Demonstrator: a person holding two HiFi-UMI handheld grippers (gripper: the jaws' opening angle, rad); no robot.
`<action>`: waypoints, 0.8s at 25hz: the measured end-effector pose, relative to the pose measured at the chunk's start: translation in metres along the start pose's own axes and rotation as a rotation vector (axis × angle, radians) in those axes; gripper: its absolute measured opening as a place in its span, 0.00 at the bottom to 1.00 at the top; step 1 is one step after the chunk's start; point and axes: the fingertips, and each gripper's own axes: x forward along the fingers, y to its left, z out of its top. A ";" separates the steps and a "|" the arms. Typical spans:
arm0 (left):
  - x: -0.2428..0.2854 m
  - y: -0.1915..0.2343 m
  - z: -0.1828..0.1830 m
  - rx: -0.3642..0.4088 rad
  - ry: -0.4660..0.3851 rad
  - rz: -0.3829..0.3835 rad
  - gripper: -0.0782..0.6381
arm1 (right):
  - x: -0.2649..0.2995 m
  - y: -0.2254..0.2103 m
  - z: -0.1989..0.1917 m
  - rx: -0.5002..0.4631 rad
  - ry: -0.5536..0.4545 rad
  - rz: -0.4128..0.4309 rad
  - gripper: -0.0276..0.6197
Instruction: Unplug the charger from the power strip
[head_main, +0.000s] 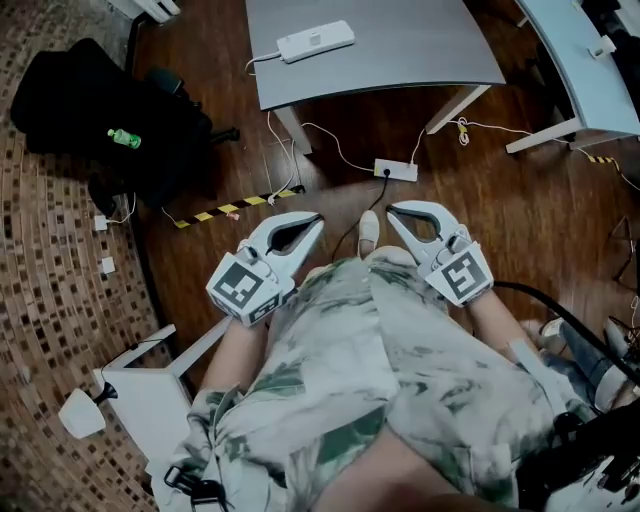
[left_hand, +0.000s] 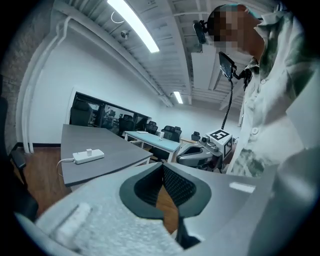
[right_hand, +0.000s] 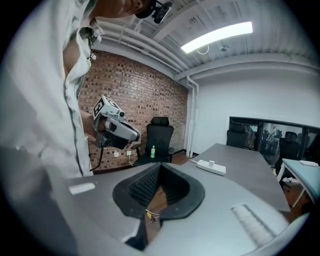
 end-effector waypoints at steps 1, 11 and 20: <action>0.012 0.011 0.010 0.003 0.000 0.014 0.11 | 0.003 -0.020 0.000 0.001 0.000 0.006 0.05; 0.088 0.100 0.046 0.049 0.048 0.052 0.11 | 0.061 -0.145 -0.018 -0.003 0.054 -0.017 0.05; 0.141 0.239 0.046 0.073 0.091 0.040 0.17 | 0.157 -0.213 -0.038 -0.025 0.172 -0.060 0.05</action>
